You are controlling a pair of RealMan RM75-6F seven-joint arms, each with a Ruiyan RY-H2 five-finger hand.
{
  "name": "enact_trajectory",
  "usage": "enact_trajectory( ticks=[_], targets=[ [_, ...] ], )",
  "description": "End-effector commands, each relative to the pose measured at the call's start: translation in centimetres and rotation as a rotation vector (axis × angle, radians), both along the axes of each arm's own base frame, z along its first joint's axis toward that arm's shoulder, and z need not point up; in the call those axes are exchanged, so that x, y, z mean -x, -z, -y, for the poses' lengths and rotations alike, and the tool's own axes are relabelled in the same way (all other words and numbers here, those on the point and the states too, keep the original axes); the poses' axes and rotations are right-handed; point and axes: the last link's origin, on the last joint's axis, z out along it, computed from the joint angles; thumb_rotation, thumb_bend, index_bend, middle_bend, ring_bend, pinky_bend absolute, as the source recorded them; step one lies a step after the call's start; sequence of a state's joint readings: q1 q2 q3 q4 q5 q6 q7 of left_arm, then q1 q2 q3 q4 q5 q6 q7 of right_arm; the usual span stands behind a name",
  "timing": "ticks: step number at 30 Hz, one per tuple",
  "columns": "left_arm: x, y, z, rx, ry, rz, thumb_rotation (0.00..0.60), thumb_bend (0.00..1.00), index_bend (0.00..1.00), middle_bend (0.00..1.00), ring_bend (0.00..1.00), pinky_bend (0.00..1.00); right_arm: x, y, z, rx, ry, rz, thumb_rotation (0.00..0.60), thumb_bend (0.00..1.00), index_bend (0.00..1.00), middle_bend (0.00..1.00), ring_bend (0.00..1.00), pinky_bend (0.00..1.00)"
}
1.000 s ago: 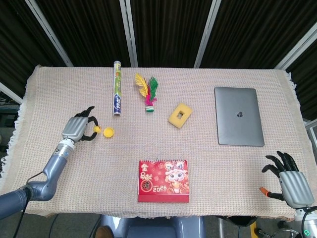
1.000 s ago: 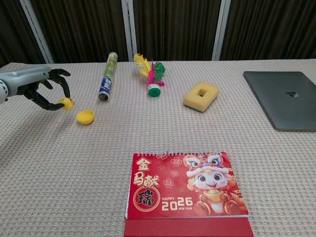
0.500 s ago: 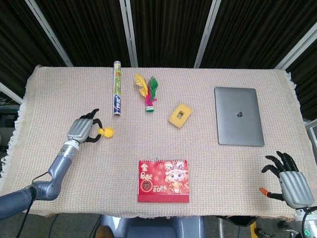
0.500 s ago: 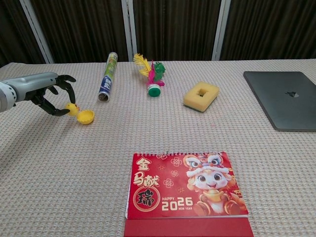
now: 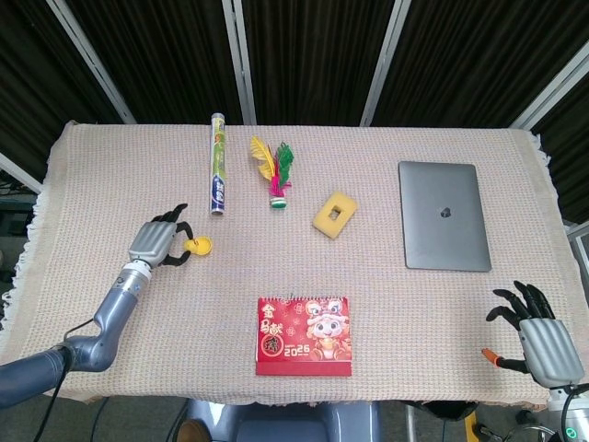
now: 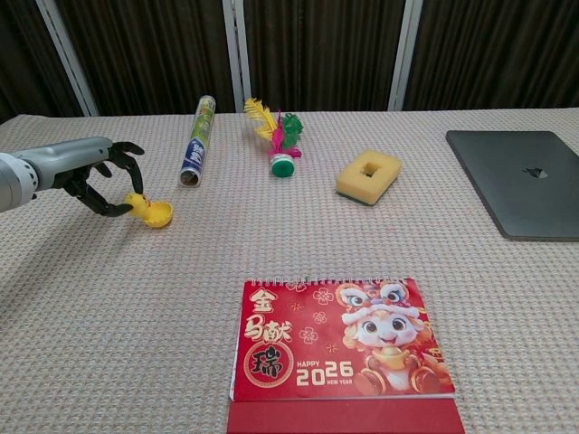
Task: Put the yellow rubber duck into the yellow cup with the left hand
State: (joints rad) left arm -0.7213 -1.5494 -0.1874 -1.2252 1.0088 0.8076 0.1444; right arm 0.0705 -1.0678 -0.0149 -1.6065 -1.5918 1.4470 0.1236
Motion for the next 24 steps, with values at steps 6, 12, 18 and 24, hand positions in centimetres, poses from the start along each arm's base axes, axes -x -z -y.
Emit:
enact_trajectory(
  ticks=[6, 12, 18, 24],
  targets=[
    [-0.15, 0.31, -0.21, 0.0, -0.004, 0.004, 0.6, 0.39, 0.49, 0.0, 0.11, 0.18, 0.0, 0.0, 0.0, 0.0, 0.001, 0.001, 0.6, 0.03, 0.45, 0.19, 0.0, 0.0],
    [-0.22, 0.54, -0.3, 0.0, -0.004, 0.002, 0.6, 0.39, 0.49, 0.0, 0.11, 0.18, 0.0, 0.0, 0.0, 0.0, 0.0, 0.002, 0.6, 0.03, 0.45, 0.19, 0.0, 0.0],
    [-0.23, 0.71, -0.41, -0.001, -0.005, 0.002, 0.6, 0.39, 0.49, 0.0, 0.11, 0.18, 0.0, 0.0, 0.01, -0.001, 0.001, 0.005, 0.6, 0.03, 0.45, 0.19, 0.0, 0.0],
    [-0.31, 0.81, -0.63, -0.005, -0.007, 0.005, 0.6, 0.39, 0.49, 0.0, 0.11, 0.18, 0.0, 0.01, 0.01, -0.002, 0.001, 0.007, 0.6, 0.03, 0.45, 0.19, 0.0, 0.0]
  ],
)
